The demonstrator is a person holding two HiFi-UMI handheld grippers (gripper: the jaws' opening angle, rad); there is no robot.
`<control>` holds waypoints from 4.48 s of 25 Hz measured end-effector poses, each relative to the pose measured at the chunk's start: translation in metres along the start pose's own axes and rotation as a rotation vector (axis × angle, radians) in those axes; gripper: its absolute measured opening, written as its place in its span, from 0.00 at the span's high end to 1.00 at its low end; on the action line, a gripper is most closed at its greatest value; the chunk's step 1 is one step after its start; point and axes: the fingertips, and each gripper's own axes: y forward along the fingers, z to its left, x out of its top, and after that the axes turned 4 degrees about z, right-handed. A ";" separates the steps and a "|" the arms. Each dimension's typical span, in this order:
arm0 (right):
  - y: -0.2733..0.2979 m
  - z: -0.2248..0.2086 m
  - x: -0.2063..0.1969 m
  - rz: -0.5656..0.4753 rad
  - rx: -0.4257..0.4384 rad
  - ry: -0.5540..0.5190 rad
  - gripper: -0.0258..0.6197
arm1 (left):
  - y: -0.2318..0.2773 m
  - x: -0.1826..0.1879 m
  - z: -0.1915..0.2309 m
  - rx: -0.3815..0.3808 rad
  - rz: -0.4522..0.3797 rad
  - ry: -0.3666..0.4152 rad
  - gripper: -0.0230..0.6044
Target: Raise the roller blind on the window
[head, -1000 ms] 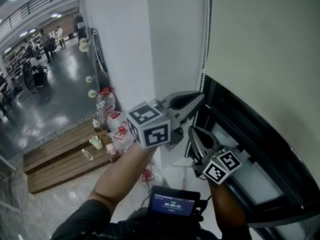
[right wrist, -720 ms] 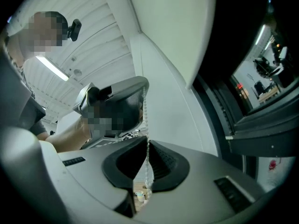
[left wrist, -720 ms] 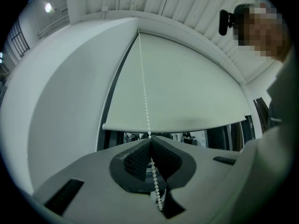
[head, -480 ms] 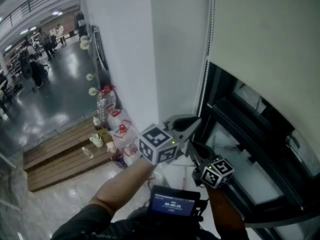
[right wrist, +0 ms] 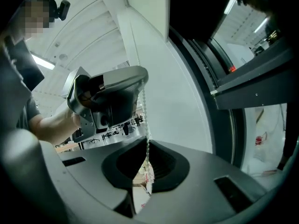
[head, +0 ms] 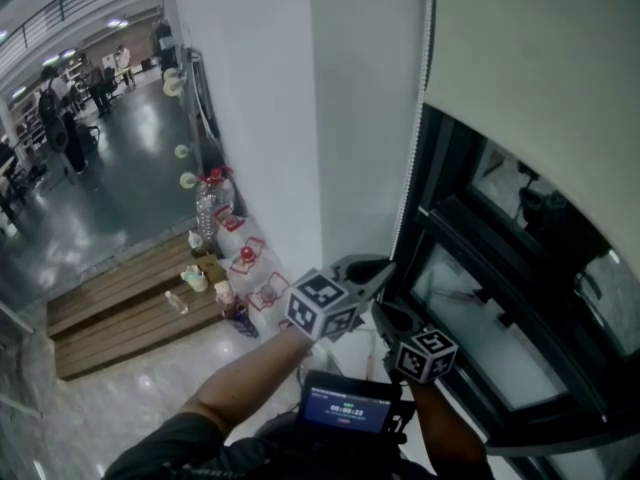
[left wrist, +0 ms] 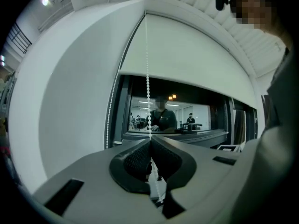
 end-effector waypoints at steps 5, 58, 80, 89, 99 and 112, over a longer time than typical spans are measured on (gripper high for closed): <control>-0.009 -0.006 0.011 0.081 -0.049 -0.078 0.88 | -0.002 0.003 0.000 0.030 0.018 0.046 0.97; -0.022 0.021 0.193 -0.218 0.089 -0.253 0.95 | -0.018 -0.056 0.018 -0.048 0.112 -0.159 0.83; -0.026 0.042 0.186 -0.235 0.099 -0.233 0.95 | -0.013 0.177 -0.001 -0.118 -0.177 0.033 0.97; -0.015 0.036 0.142 -0.170 0.096 -0.170 0.95 | -0.014 0.131 0.003 -0.090 -0.136 0.021 0.97; -0.001 0.020 0.064 -0.033 0.069 -0.079 0.95 | -0.010 0.046 0.007 -0.051 -0.044 -0.042 0.97; 0.001 -0.001 -0.001 0.127 0.007 -0.062 0.95 | 0.005 -0.031 0.007 -0.027 0.062 -0.078 0.97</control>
